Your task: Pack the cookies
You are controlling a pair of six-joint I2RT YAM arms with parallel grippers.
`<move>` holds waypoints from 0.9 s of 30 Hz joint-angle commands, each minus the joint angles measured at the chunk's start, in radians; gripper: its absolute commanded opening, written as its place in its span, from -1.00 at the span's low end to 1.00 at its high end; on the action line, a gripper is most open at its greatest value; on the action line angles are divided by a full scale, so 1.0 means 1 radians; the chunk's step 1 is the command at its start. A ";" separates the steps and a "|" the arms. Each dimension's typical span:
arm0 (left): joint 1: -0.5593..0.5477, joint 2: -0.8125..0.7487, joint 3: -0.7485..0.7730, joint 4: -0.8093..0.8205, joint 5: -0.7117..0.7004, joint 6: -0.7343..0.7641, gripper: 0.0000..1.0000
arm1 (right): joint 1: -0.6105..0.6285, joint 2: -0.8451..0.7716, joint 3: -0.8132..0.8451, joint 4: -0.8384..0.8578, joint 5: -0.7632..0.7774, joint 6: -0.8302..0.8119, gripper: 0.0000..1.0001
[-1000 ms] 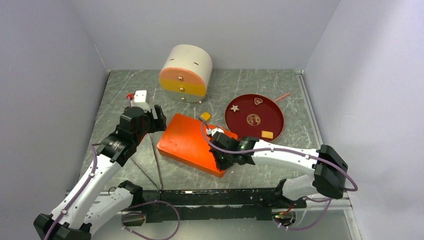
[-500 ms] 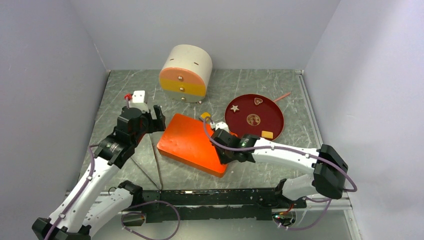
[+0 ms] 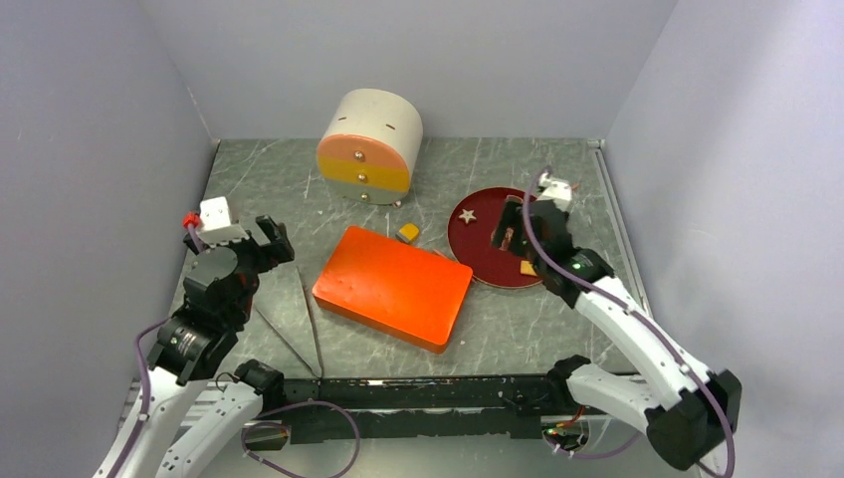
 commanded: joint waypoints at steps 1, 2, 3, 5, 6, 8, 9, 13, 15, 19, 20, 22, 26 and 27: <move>-0.001 -0.050 -0.013 -0.010 -0.144 -0.012 0.93 | -0.085 -0.134 0.018 0.020 0.176 -0.073 0.71; -0.001 -0.062 -0.010 -0.007 -0.167 -0.003 0.93 | -0.094 -0.163 0.022 0.017 0.209 -0.081 0.74; -0.001 -0.073 -0.009 -0.001 -0.191 0.009 0.93 | -0.097 -0.189 0.029 0.012 0.244 -0.095 0.79; -0.001 -0.095 -0.003 0.014 -0.228 0.044 0.93 | -0.099 -0.244 0.043 0.006 0.305 -0.121 0.97; -0.001 -0.105 0.006 0.020 -0.243 0.060 0.93 | -0.099 -0.269 0.050 0.010 0.330 -0.138 0.99; -0.001 -0.115 0.022 0.033 -0.265 0.090 0.93 | -0.099 -0.322 0.060 0.021 0.368 -0.168 1.00; -0.001 -0.119 0.034 0.040 -0.277 0.103 0.93 | -0.098 -0.348 0.064 0.029 0.378 -0.180 1.00; -0.001 -0.136 0.073 0.094 -0.330 0.154 0.93 | -0.098 -0.434 0.063 0.057 0.419 -0.185 1.00; -0.001 -0.147 0.077 0.137 -0.346 0.179 0.93 | -0.098 -0.464 0.058 0.066 0.413 -0.215 1.00; 0.000 -0.156 0.078 0.199 -0.353 0.198 0.93 | -0.096 -0.487 0.057 0.064 0.418 -0.238 1.00; -0.001 -0.154 0.077 0.206 -0.353 0.196 0.93 | -0.097 -0.489 0.055 0.064 0.409 -0.240 1.00; 0.000 -0.150 0.068 0.219 -0.355 0.187 0.93 | -0.098 -0.498 0.042 0.078 0.382 -0.252 1.00; -0.001 -0.126 0.052 0.229 -0.337 0.160 0.93 | -0.097 -0.504 0.019 0.089 0.382 -0.240 1.00; -0.001 -0.118 0.052 0.228 -0.331 0.153 0.93 | -0.098 -0.507 0.016 0.094 0.379 -0.240 1.00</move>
